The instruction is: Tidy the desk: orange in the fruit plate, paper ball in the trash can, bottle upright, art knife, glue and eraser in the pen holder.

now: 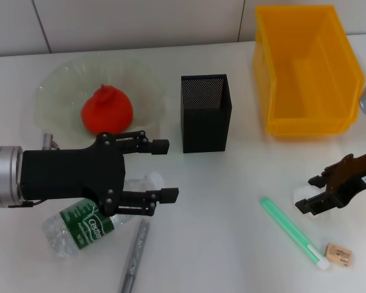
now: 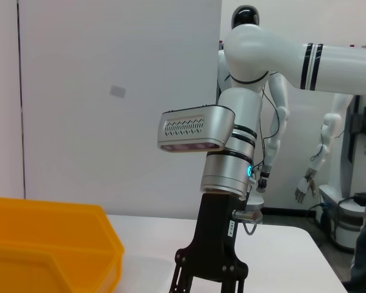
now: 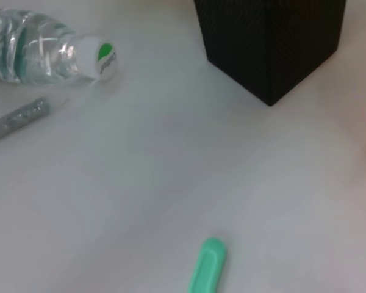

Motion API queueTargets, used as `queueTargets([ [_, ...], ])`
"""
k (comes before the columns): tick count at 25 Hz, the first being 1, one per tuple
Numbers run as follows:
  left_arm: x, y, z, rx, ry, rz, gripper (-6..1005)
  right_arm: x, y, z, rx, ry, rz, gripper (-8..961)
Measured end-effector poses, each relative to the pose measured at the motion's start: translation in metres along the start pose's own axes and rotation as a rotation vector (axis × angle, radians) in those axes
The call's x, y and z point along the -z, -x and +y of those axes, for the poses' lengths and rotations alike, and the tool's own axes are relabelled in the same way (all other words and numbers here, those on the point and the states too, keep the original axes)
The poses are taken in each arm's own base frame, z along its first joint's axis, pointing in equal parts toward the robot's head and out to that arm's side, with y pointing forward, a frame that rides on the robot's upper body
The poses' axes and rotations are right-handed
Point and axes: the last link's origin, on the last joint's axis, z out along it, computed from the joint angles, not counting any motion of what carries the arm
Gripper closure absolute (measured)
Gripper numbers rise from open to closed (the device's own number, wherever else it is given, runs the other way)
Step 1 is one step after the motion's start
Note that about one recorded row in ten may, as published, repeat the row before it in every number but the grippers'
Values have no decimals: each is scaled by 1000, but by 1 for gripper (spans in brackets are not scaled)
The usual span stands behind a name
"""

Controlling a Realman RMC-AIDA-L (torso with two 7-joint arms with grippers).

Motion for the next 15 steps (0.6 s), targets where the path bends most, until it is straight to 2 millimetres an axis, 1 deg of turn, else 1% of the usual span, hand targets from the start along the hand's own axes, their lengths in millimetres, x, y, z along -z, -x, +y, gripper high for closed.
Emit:
queueTargets([
  [5,0,0,0,1,-2,1,214,0,-1,-2,-17,-14,8,337],
  [13,0,0,0,1,-1,1,214,-3,-2,-5,-37,-31,20,553],
  [15,0,1,0,2,0,-3,215,0,-2,-5,-33,-44,9,607],
])
